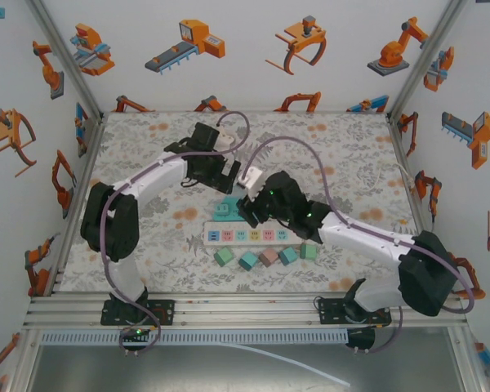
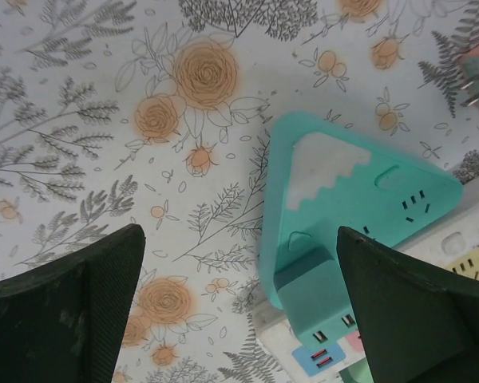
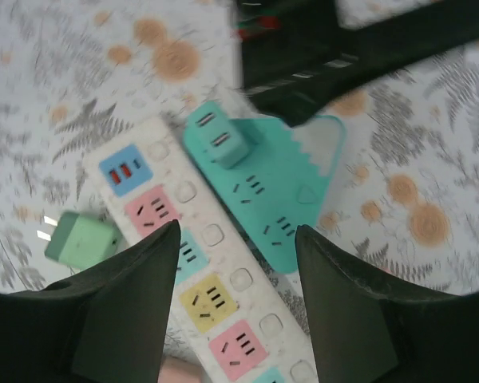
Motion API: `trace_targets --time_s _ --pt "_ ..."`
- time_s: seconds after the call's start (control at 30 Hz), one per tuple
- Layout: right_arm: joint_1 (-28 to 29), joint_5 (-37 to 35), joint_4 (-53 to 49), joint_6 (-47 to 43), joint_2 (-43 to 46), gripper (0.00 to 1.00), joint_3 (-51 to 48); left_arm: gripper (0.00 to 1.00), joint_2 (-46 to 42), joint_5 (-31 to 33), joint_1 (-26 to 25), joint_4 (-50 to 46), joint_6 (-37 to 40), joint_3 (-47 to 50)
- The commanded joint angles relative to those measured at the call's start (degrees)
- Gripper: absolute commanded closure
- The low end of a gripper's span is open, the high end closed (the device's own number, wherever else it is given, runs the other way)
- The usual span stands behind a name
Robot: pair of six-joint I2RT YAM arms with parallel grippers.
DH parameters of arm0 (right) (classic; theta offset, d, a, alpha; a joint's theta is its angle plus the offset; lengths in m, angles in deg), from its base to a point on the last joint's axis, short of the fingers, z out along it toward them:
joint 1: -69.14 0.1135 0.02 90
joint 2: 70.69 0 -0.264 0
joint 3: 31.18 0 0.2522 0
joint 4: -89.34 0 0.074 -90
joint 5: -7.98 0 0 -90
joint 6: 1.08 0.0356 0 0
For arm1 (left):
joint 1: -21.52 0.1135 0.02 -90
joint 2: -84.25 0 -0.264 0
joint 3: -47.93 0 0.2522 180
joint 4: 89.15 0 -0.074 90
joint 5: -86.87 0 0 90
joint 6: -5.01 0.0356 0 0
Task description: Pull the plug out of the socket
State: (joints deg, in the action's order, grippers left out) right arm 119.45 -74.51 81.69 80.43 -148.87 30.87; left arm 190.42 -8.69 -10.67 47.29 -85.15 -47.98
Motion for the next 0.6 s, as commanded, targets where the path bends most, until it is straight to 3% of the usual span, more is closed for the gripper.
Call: trace_targets --time_s 0.0,0.17,0.33,0.57 --pt "1.43 5.27 4.15 -15.97 -1.60 0.43 -2.16 0.06 2.73 -1.40 0.16 -3.64 -3.76 -2.52" --pt "1.39 3.18 10.84 -16.38 -3.76 0.43 -5.83 0.15 6.93 -3.95 0.14 -5.68 -4.97 -4.38" --pt "0.17 2.45 12.17 -14.67 -7.08 0.44 -6.54 0.21 10.41 1.18 1.11 -10.79 -6.16 -7.84" --pt "-1.01 5.89 12.16 -16.19 -8.88 0.44 -4.06 0.27 9.89 3.34 4.40 -8.66 -10.87 -6.63"
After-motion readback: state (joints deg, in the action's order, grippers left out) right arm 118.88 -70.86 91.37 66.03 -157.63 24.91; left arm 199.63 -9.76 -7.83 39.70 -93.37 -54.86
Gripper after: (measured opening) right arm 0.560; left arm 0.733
